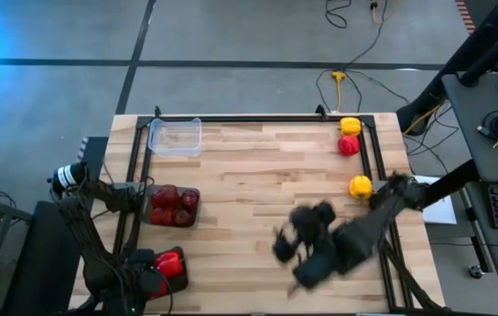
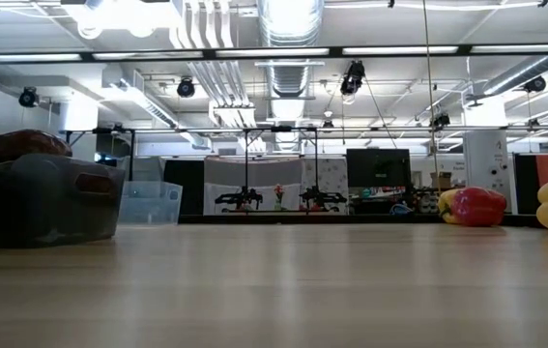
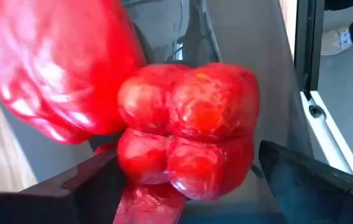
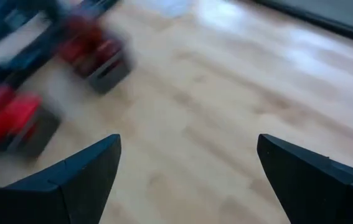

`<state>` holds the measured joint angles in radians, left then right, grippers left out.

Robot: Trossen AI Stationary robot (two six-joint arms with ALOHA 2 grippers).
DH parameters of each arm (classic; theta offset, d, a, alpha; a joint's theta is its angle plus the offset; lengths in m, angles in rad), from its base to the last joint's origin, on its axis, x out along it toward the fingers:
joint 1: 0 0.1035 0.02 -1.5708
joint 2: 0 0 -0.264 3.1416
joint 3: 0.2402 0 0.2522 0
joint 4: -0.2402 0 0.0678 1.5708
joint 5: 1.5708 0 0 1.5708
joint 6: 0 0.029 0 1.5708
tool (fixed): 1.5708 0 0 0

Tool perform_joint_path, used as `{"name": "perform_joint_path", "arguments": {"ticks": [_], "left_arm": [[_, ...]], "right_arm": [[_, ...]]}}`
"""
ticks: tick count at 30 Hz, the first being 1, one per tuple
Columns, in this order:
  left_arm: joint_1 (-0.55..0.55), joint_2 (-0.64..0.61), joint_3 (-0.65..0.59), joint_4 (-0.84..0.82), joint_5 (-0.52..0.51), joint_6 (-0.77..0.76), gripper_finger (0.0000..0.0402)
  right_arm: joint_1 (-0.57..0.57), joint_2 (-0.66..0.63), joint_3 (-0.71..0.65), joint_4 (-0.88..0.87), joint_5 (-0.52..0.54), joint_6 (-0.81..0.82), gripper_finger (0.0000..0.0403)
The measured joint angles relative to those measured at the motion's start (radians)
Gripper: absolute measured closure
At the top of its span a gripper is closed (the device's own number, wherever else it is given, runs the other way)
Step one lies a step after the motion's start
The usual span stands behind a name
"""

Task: Sort produce into baskets
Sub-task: Put the red bell pepper into the bottom black bin

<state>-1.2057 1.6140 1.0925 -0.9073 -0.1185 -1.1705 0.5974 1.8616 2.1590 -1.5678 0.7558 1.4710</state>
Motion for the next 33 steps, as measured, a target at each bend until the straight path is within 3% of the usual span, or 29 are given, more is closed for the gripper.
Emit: {"name": "perform_joint_path", "arguments": {"ticks": [4, 10, 16, 19, 22, 27, 33], "left_arm": [[-0.006, -0.021, 0.035, -0.062, -0.008, 0.002, 0.0056], [-0.012, -0.036, 0.129, -0.119, -0.054, -0.024, 0.0053], [-0.008, -0.036, 0.24, -0.245, 0.008, -0.088, 0.0059], [0.009, -0.044, 0.307, -0.342, -0.017, -0.144, 0.0068], [0.053, -0.075, 0.343, -0.372, -0.036, -0.203, 0.0078], [0.153, -0.127, 0.331, -0.34, -0.227, -0.184, 0.0087], [0.285, -0.202, 0.266, -0.338, -0.242, -0.034, 0.0088]], "right_arm": [[-0.123, -0.175, -0.231, 0.023, -0.009, 0.01, 0.0035], [-0.359, -0.385, -0.535, 0.028, -0.158, -0.058, 0.0035], [-0.643, -0.551, -0.806, 0.05, -0.247, -0.2, 0.0035], [-0.79, -0.615, -0.931, 0.193, -0.252, -0.338, 0.0035], [-0.897, -0.647, -1.015, 0.341, -0.256, -0.475, 0.0035], [-1.107, -0.635, -1.126, 0.386, -0.26, -0.547, 0.0035], [-1.25, -0.624, -1.246, 0.581, -0.299, -0.6, 0.0035]]}}
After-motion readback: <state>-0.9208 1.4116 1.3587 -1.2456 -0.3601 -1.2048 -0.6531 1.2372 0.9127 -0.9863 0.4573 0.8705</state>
